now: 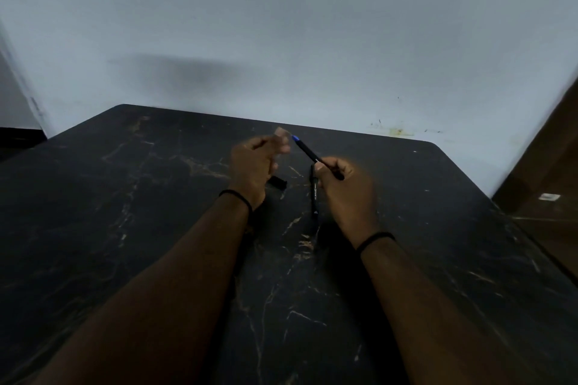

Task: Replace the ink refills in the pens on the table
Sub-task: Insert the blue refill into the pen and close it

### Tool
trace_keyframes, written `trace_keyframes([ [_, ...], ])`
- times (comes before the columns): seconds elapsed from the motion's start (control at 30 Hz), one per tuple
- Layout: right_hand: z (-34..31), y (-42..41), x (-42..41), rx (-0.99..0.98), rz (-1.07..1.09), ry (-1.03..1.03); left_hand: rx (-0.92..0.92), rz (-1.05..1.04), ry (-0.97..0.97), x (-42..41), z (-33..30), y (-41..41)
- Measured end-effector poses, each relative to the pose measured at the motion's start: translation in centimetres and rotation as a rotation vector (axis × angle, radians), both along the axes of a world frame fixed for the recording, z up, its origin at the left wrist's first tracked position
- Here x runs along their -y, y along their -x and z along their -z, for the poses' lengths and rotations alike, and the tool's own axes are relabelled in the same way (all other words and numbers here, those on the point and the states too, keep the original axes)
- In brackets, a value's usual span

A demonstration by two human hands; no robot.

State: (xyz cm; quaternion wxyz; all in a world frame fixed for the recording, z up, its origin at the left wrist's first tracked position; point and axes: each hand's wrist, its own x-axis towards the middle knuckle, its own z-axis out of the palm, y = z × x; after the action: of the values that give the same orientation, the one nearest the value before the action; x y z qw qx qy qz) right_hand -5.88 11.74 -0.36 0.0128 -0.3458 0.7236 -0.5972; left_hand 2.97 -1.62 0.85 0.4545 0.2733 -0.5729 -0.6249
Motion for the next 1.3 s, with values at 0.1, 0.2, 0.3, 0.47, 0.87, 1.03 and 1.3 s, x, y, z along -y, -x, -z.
trace_keyframes([
  [0.1,0.6,0.6,-0.1,-0.027,0.086,-0.020,0.339,-0.382,0.265,1.1,0.0,-1.2],
  [0.2,0.9,0.6,0.0,-0.053,0.105,-0.014,0.788,-0.498,0.372,1.3,0.3,-1.8],
  [0.3,0.8,0.4,0.0,-0.093,0.106,-0.018,1.011,-0.383,0.449,0.6,0.6,-1.2],
  [0.47,1.1,0.4,0.0,-0.127,0.096,-0.082,1.183,-0.260,0.618,0.0,0.5,-0.6],
  [0.87,1.6,0.8,0.4,-0.171,0.096,-0.109,1.157,-0.277,0.675,-0.4,0.5,-0.3],
  [1.03,1.5,0.7,0.5,-0.150,0.102,-0.117,1.184,-0.326,0.741,-0.7,0.5,-0.1],
  [1.3,1.1,0.2,0.1,-0.138,0.087,-0.134,0.652,-0.375,0.606,-0.3,0.5,0.2],
])
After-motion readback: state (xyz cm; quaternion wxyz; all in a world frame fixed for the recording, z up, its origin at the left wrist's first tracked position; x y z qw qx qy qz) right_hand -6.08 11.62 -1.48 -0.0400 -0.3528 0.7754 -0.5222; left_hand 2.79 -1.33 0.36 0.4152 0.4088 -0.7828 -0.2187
